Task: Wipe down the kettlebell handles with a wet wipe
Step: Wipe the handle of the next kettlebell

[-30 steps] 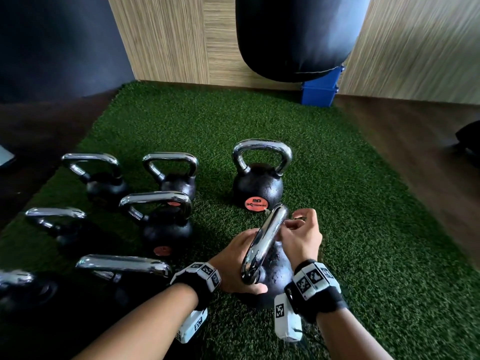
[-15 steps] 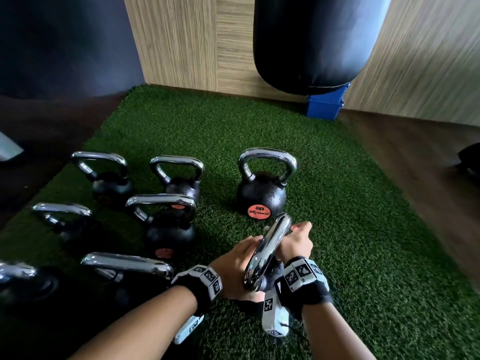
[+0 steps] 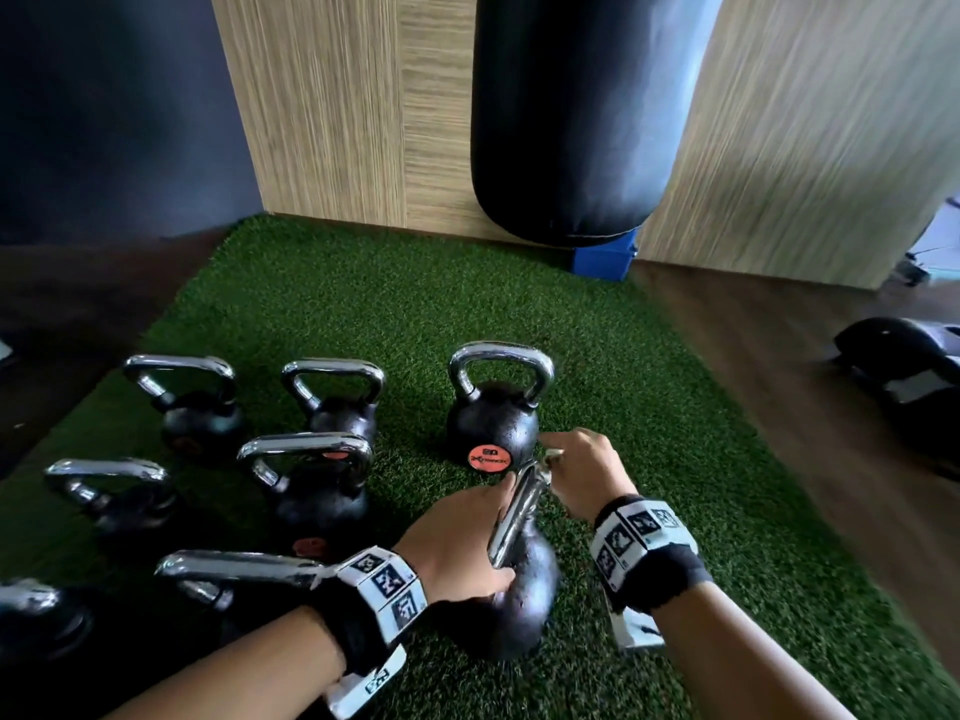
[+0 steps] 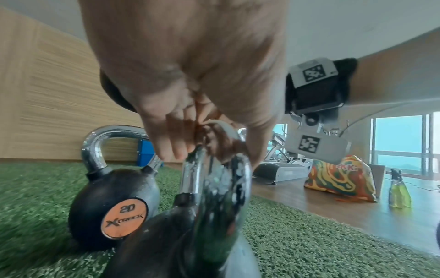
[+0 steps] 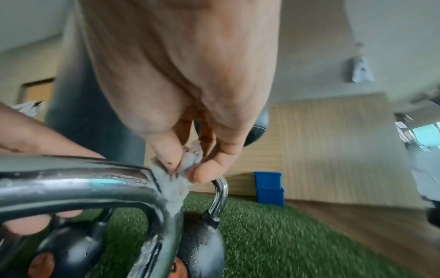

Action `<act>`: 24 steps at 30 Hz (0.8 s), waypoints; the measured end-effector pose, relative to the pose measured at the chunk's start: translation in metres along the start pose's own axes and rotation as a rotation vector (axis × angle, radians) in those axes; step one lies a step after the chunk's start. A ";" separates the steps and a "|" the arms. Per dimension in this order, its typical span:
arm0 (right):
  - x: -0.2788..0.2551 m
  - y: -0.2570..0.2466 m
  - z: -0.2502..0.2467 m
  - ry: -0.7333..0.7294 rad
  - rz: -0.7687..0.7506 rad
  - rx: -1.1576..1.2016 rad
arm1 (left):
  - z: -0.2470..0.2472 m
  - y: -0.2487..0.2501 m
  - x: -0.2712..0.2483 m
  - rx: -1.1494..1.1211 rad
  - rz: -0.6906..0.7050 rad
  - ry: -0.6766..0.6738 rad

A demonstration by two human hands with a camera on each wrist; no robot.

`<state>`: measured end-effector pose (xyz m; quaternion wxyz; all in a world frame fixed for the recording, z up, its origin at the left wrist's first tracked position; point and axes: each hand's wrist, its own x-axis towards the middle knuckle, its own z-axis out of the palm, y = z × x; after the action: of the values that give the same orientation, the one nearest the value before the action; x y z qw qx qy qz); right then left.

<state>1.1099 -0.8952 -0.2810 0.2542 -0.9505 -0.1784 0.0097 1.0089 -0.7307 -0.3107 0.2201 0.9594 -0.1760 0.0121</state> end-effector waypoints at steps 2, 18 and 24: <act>0.004 -0.007 -0.004 -0.101 -0.118 -0.066 | 0.000 0.006 0.004 0.019 -0.049 -0.001; -0.023 0.015 -0.002 -0.183 -0.145 -0.234 | -0.046 -0.029 0.037 0.129 -0.122 -0.367; -0.035 0.013 0.002 -0.163 -0.084 -0.202 | -0.049 -0.040 0.048 0.193 -0.034 -0.395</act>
<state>1.0810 -0.9172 -0.2919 0.1422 -0.9590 -0.2383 0.0583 1.0699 -0.6920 -0.2782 0.0887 0.9626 -0.1974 -0.1629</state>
